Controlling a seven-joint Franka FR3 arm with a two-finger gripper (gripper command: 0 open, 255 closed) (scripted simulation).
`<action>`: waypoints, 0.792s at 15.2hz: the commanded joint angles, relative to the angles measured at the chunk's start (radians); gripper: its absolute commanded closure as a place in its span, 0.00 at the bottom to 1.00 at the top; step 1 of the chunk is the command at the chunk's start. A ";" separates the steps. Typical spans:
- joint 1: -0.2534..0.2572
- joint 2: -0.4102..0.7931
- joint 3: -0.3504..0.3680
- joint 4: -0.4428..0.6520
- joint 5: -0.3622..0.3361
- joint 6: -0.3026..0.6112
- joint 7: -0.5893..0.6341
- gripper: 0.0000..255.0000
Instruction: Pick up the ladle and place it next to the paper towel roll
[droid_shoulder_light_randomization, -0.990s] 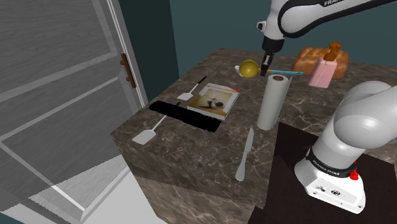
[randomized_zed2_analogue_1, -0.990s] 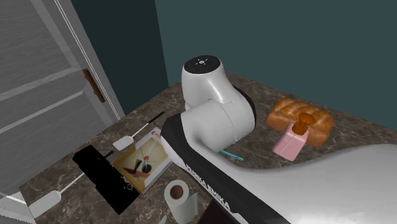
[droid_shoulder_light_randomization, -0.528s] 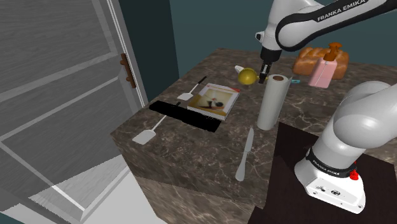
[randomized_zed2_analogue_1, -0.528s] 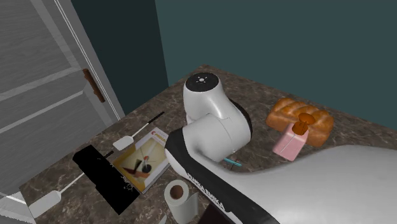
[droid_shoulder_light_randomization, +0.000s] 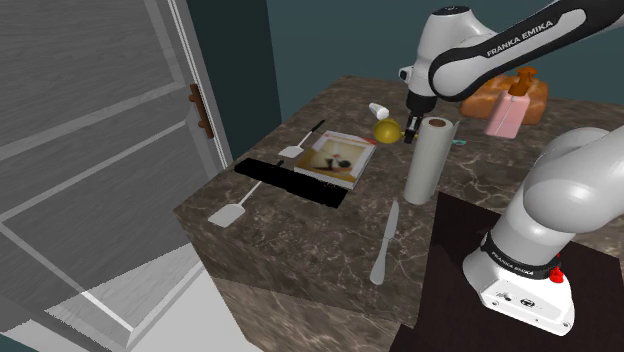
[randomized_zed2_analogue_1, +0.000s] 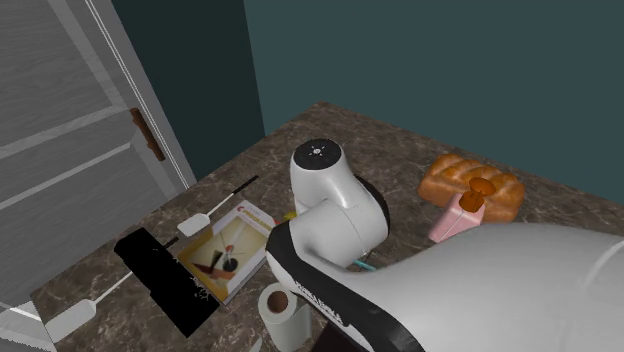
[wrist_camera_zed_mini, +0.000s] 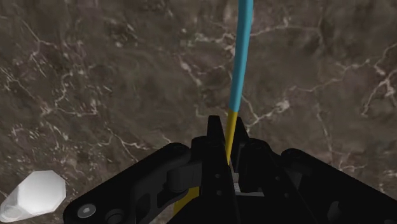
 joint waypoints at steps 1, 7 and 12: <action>-0.002 0.023 -0.004 -0.014 -0.008 0.038 0.005 1.00; -0.006 0.068 -0.014 -0.038 -0.023 0.106 0.016 1.00; -0.006 0.068 -0.014 -0.038 -0.024 0.106 0.016 1.00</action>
